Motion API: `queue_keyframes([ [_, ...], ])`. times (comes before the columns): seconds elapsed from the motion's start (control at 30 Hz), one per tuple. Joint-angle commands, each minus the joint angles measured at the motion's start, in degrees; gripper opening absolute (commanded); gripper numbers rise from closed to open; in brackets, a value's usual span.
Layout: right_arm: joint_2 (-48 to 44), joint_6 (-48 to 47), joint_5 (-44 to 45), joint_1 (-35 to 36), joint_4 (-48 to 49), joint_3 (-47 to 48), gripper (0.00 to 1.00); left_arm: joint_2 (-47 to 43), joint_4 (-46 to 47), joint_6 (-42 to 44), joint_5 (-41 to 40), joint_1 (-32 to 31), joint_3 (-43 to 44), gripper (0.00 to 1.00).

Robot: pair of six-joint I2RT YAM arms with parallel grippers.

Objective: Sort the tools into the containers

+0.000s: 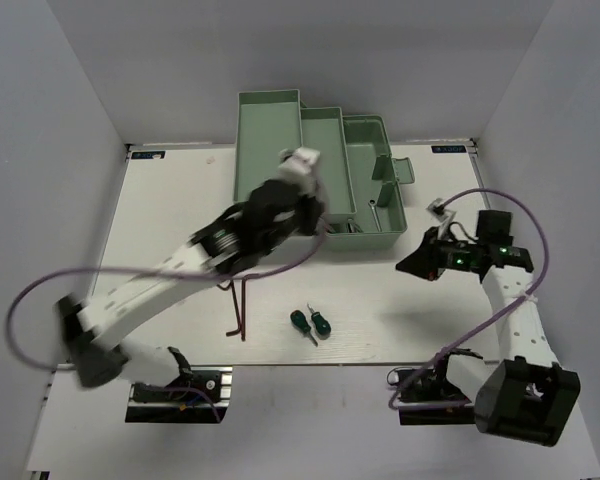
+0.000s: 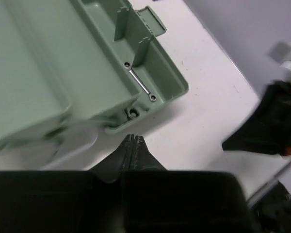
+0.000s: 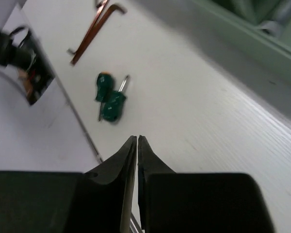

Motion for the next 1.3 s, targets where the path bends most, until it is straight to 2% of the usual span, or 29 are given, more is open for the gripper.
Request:
queue_keyframes([
  [0.0,-0.14,-5.21,4.65,13.24,0.1,-0.44,0.1,-15.62,-5.1,-2.85,1.55,0.29,-14.91,0.13],
  [0.03,0.48,-3.29,10.32,15.75,0.73,-0.44,0.16,-22.1,-7.22,-6.51,1.55,0.29,-21.83,0.42],
  [0.07,0.92,-2.14,12.64,18.21,1.69,-1.05,0.21,-24.68,-9.33,-8.99,1.55,0.29,-25.03,0.54],
  [0.1,2.31,-0.13,14.84,25.72,5.53,-1.49,0.28,-26.71,-13.27,-11.45,2.16,0.29,-27.76,0.59],
  [0.13,3.02,1.54,22.6,28.58,6.61,-2.11,0.39,-28.21,-14.53,-15.91,3.12,0.29,-32.74,0.62],
  [0.17,3.73,2.69,25.03,30.96,7.93,-2.37,0.44,-30.49,-15.32,-18.04,3.83,0.29,-34.79,0.65],
  [0.23,7.13,6.38,34.58,39.81,11.71,-1.77,0.5,-32.09,-15.95,-21.48,4.97,0.29,-39.45,0.66],
  [0.27,8.03,9.96,35.68,43.08,12.85,-1.41,0.53,-32.61,-16.64,-24.45,4.98,0.29,-40.52,0.66],
  [0.33,10.4,12.27,42.07,48.26,15.13,-0.71,0.62,-33.59,-16.65,-27.8,4.98,0.29,-42.89,0.67],
  [0.4,11.64,14.56,46.57,50.04,16.11,-0.71,0.64,-34.11,-16.65,-29.31,4.46,0.29,-44.04,0.69],
  [0.5,13.66,17.82,47.47,53.47,17.87,0.08,0.71,-32.63,-16.65,-30.54,4.45,0.29,-44.57,0.7],
  [0.63,20.06,19.75,50.36,57.69,17.52,3.67,0.73,-30.33,-14.54,-30.54,5.6,-0.24,-45.71,0.7],
  [0.77,24.29,20.72,49.14,60.6,17.43,5.61,0.73,-29.63,-13.92,-31.68,5.6,-0.24,-45.71,0.71],
  [1.03,29.22,22.13,48.96,64.29,16.03,8.69,0.73,-37.71,-17.97,-33.53,5.07,-0.24,-48.09,0.71],
  [1.27,30.54,22.04,49.05,66.31,14.62,9.05,0.73,-39.48,-17.97,-34.06,6.21,-0.24,-50.45,0.71],
])
